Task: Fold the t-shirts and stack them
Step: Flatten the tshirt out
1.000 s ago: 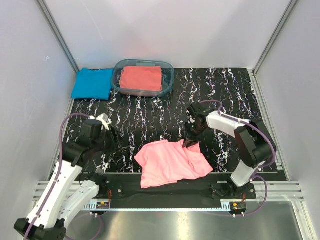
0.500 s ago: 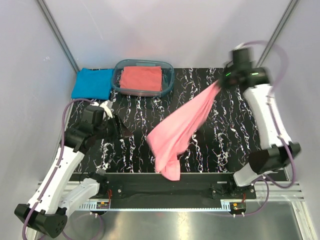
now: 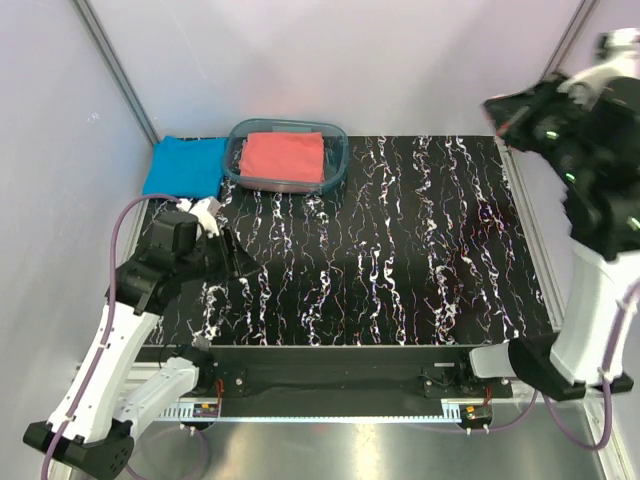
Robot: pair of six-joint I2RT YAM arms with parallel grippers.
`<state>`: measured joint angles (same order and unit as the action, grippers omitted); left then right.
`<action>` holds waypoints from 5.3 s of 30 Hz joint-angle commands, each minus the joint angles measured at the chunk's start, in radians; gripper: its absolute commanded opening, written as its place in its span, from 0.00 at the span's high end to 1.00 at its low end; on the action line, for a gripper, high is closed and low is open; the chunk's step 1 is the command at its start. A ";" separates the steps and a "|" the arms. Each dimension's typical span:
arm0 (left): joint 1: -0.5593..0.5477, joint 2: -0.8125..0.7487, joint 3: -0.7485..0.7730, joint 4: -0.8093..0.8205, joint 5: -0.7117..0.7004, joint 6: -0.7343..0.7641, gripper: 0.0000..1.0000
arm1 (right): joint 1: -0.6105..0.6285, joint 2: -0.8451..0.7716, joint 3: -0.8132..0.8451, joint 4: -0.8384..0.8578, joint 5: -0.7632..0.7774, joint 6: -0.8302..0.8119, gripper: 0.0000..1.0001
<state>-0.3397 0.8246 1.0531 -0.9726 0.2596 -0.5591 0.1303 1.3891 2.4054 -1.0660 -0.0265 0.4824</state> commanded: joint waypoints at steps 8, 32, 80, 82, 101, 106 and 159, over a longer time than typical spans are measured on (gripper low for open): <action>0.002 -0.051 0.070 -0.046 -0.101 0.054 0.46 | 0.406 0.327 -0.528 0.295 -0.427 0.217 0.76; -0.213 0.366 -0.015 0.276 -0.043 -0.057 0.35 | 0.242 0.201 -1.123 0.241 -0.317 -0.039 0.34; -0.202 -0.350 -0.030 0.086 -0.442 -0.044 0.01 | 0.651 0.467 -0.024 0.127 -0.610 0.088 1.00; -0.202 -0.346 -0.004 0.039 -0.470 -0.032 0.01 | 0.651 0.412 -0.127 0.272 -0.699 0.165 1.00; -0.202 -0.166 -0.061 0.057 -0.266 -0.085 0.02 | -0.231 0.007 -1.193 0.309 -0.490 0.136 0.41; -0.211 0.039 -0.070 0.162 -0.194 -0.035 0.01 | -0.210 -0.036 -1.244 0.259 -0.366 0.039 0.30; -0.266 -0.079 -0.291 0.522 -0.031 -0.127 0.01 | 0.069 -0.057 -1.302 0.566 -0.615 0.487 1.00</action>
<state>-0.5392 0.8249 0.7773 -0.6022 0.2310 -0.6521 0.1909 1.4551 1.1496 -0.6079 -0.5201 0.7372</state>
